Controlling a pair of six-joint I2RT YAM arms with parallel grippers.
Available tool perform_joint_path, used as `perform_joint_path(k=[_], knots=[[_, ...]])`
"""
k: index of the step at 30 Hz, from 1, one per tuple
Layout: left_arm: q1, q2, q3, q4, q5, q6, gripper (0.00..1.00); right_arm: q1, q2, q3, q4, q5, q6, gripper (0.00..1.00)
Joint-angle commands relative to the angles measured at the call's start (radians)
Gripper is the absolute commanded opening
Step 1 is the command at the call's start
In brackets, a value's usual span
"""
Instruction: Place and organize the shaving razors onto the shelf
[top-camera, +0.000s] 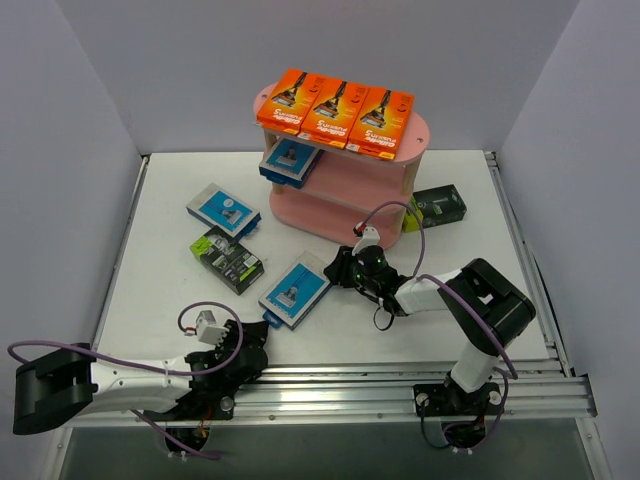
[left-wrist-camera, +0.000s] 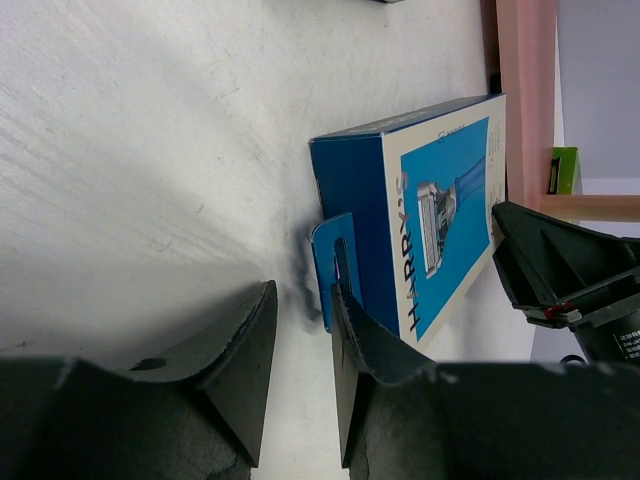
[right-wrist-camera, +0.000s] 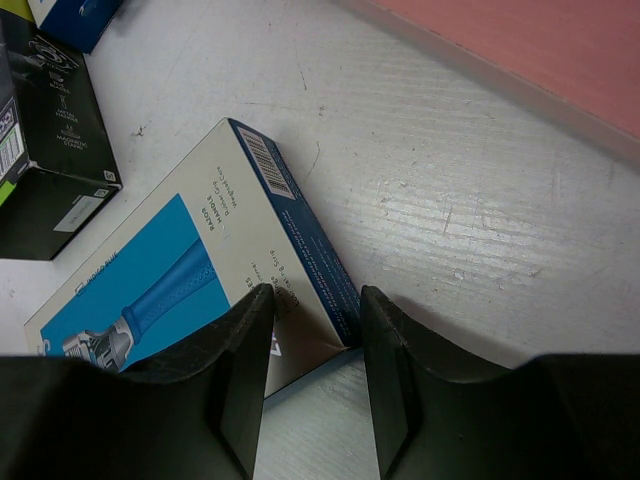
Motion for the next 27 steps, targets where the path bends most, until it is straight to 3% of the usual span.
perform_joint_path(k=[1, 27], knots=[[-0.005, 0.0, -0.018, 0.036, -0.024, 0.021, 0.37, 0.008, 0.054, -0.015, -0.117, 0.011, -0.027, 0.34], [-0.005, 0.052, -0.019, 0.065, -0.067, 0.0, 0.36, 0.008, 0.065, -0.016, -0.109, 0.001, -0.029, 0.34]])
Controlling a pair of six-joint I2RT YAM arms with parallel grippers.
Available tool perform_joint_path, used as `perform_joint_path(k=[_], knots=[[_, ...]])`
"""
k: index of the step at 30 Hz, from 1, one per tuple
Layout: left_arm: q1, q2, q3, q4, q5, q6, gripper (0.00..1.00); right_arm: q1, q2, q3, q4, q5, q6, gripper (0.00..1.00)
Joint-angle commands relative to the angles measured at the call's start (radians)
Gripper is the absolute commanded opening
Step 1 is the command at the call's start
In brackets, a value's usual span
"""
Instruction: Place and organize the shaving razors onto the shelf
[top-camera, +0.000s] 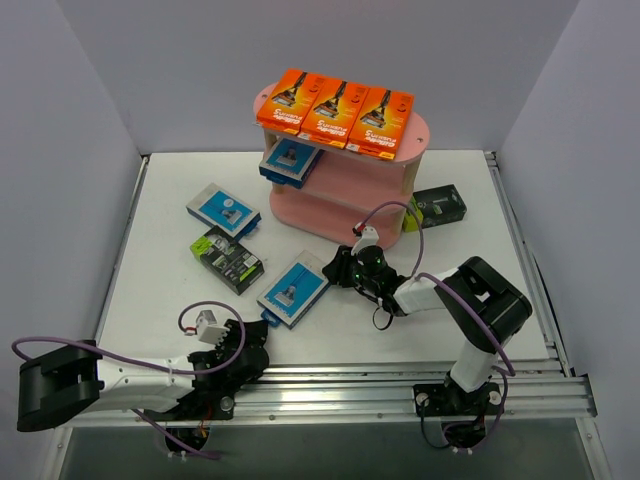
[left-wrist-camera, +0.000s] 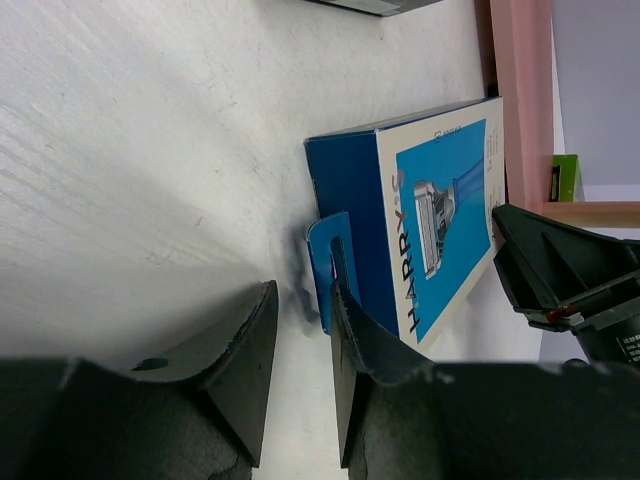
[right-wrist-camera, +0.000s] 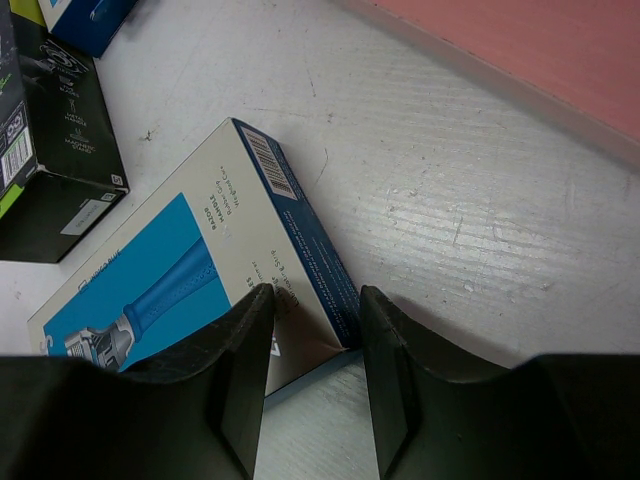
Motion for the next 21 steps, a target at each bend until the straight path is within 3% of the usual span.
perform_joint_path(k=[1, 8, 12, 16, 21], knots=[[-0.005, 0.011, -0.019, 0.031, -0.042, -0.016, 0.36, 0.008, 0.042, -0.017, -0.148, 0.009, -0.029, 0.34], [0.003, 0.042, -0.024, 0.118, -0.039, 0.045, 0.32, 0.008, 0.051, -0.026, -0.137, 0.005, -0.023, 0.34], [0.021, 0.085, -0.03, 0.292, -0.001, 0.161, 0.3, 0.006, 0.056, -0.025, -0.134, 0.004, -0.023, 0.34], [0.121, 0.096, 0.008, 0.319, 0.119, 0.328, 0.3, 0.006, 0.05, -0.026, -0.137, 0.004, -0.023, 0.34], [0.185, 0.073, -0.036, 0.319, 0.219, 0.303, 0.31, 0.006, 0.038, -0.036, -0.14, 0.01, -0.028, 0.34]])
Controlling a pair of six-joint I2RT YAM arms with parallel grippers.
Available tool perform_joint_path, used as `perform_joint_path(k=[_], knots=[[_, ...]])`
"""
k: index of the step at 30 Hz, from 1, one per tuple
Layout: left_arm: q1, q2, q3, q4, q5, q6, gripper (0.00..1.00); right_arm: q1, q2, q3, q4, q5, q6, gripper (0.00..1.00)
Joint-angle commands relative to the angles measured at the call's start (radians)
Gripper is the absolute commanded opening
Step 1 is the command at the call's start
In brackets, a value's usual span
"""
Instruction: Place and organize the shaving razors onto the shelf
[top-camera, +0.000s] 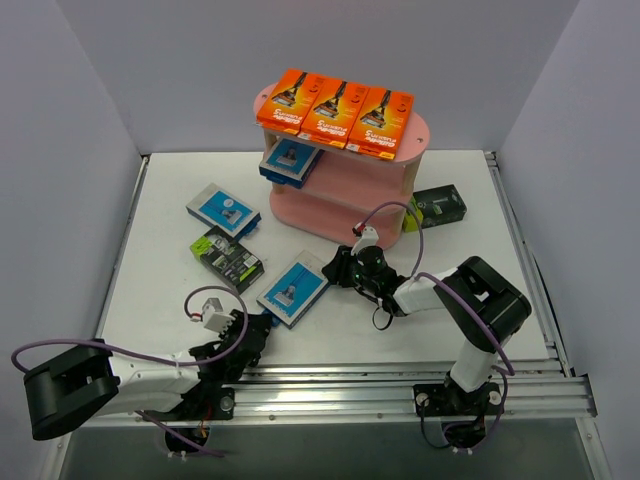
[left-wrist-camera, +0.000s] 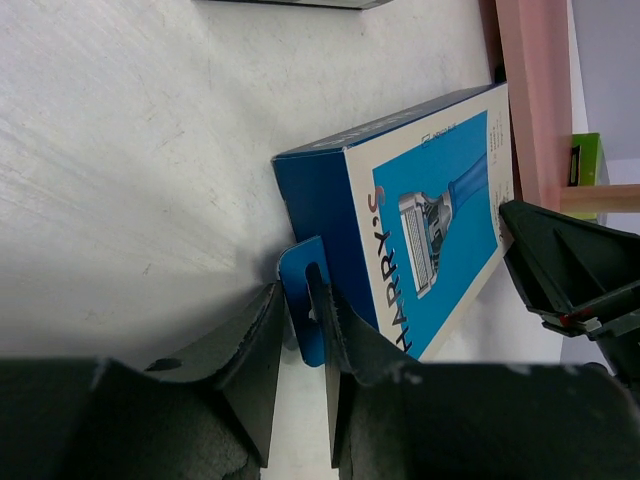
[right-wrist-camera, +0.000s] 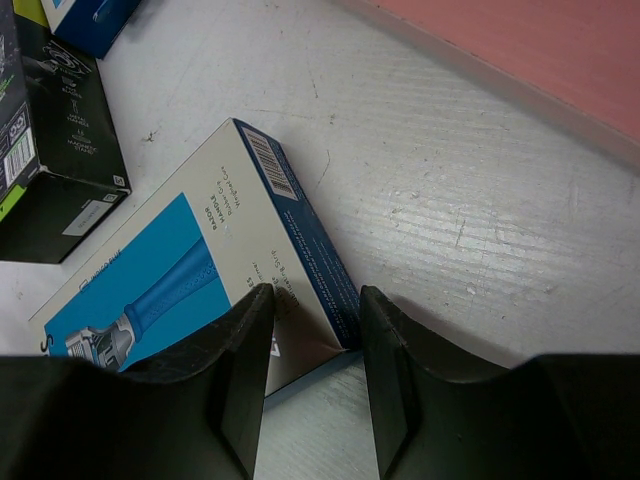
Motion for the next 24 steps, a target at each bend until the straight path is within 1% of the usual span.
perform_joint_path(k=[1, 4, 11, 13, 16, 17, 18, 20, 21, 23, 24], knots=[[0.034, -0.022, -0.029, 0.052, 0.077, 0.039, 0.31, 0.006, 0.033, -0.038, -0.146, 0.013, -0.028, 0.34], [0.037, -0.028, -0.032, 0.065, 0.07, 0.068, 0.31, 0.005, 0.037, -0.041, -0.138, 0.007, -0.025, 0.34], [0.045, 0.042, -0.042, 0.258, 0.044, 0.131, 0.3, 0.005, 0.039, -0.044, -0.129, 0.004, -0.024, 0.34], [0.046, 0.082, -0.046, 0.297, 0.048, 0.14, 0.26, 0.006, 0.037, -0.047, -0.128, 0.004, -0.024, 0.34], [0.046, 0.111, -0.047, 0.345, 0.059, 0.142, 0.16, 0.006, 0.034, -0.05, -0.129, 0.007, -0.022, 0.34], [0.045, 0.11, -0.047, 0.343, 0.057, 0.142, 0.08, 0.006, 0.031, -0.052, -0.132, 0.007, -0.022, 0.34], [0.045, 0.095, -0.047, 0.336, 0.056, 0.134, 0.06, 0.006, 0.03, -0.053, -0.135, 0.007, -0.024, 0.34], [0.043, 0.059, -0.044, 0.29, 0.051, 0.139, 0.03, 0.006, 0.014, -0.053, -0.146, 0.008, -0.025, 0.34], [0.043, 0.009, -0.041, 0.265, 0.048, 0.142, 0.02, 0.006, 0.007, -0.056, -0.151, 0.008, -0.025, 0.35], [0.043, -0.054, -0.03, 0.158, 0.038, 0.142, 0.02, 0.005, -0.018, -0.056, -0.166, 0.013, -0.027, 0.35], [0.043, -0.123, -0.027, 0.121, 0.034, 0.142, 0.02, 0.005, -0.027, -0.056, -0.172, 0.014, -0.028, 0.35]])
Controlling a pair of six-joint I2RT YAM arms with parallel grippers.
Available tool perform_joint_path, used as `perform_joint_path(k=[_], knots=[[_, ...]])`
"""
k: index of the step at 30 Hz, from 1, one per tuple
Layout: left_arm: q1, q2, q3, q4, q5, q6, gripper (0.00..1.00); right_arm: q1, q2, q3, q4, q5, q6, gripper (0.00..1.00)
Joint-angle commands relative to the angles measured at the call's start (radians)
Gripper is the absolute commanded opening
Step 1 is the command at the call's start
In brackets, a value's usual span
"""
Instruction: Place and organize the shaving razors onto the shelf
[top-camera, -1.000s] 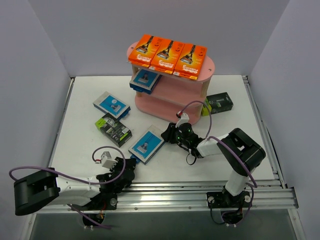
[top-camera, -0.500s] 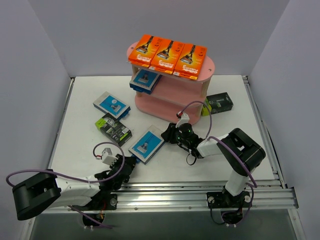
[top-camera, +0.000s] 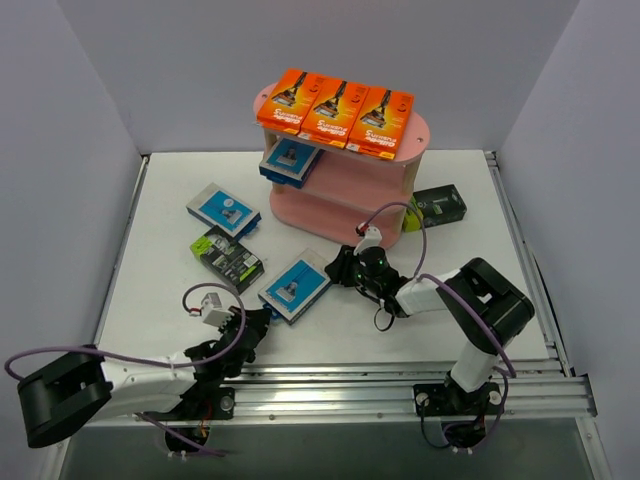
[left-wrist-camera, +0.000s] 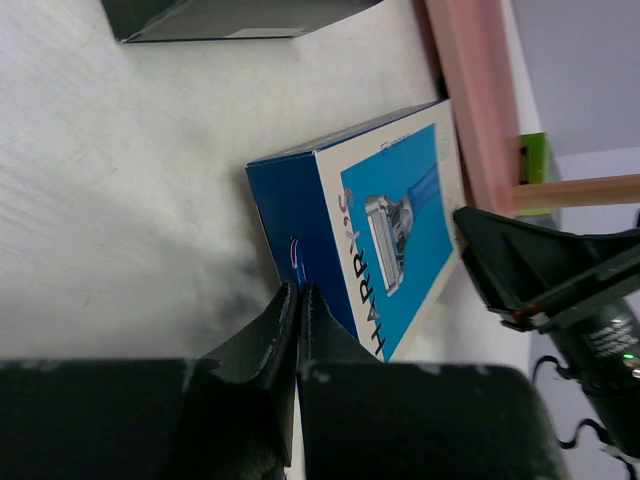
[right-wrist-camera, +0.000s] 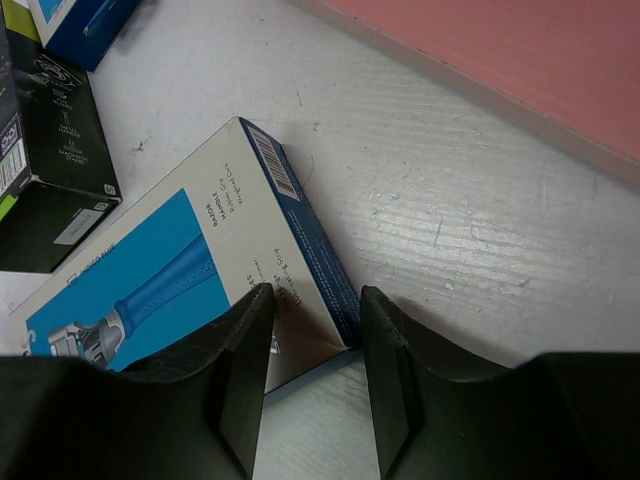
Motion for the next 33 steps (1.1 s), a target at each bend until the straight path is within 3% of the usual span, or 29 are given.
perform_joint_path(k=[1, 7, 12, 16, 25, 33], knots=[[-0.003, -0.151, -0.01, -0.091, 0.005, 0.012, 0.02, 0.008, -0.024, -0.037, -0.197, -0.008, -0.03, 0.36], [0.003, -0.337, -0.003, -0.257, 0.0, 0.043, 0.02, 0.006, -0.093, -0.017, -0.27, 0.011, -0.039, 0.52], [0.014, -0.321, 0.018, -0.288, 0.048, 0.072, 0.02, 0.006, -0.183, -0.015, -0.345, 0.028, -0.04, 0.61], [0.034, -0.254, 0.149, -0.366, 0.094, 0.173, 0.02, 0.006, -0.317, -0.037, -0.423, 0.055, -0.033, 0.67], [0.119, -0.189, 0.271, -0.401, 0.197, 0.274, 0.02, 0.004, -0.496, -0.098, -0.537, 0.069, -0.011, 0.7], [0.185, -0.134, 0.464, -0.447, 0.327, 0.537, 0.02, 0.006, -0.636, -0.184, -0.571, 0.055, 0.055, 0.7]])
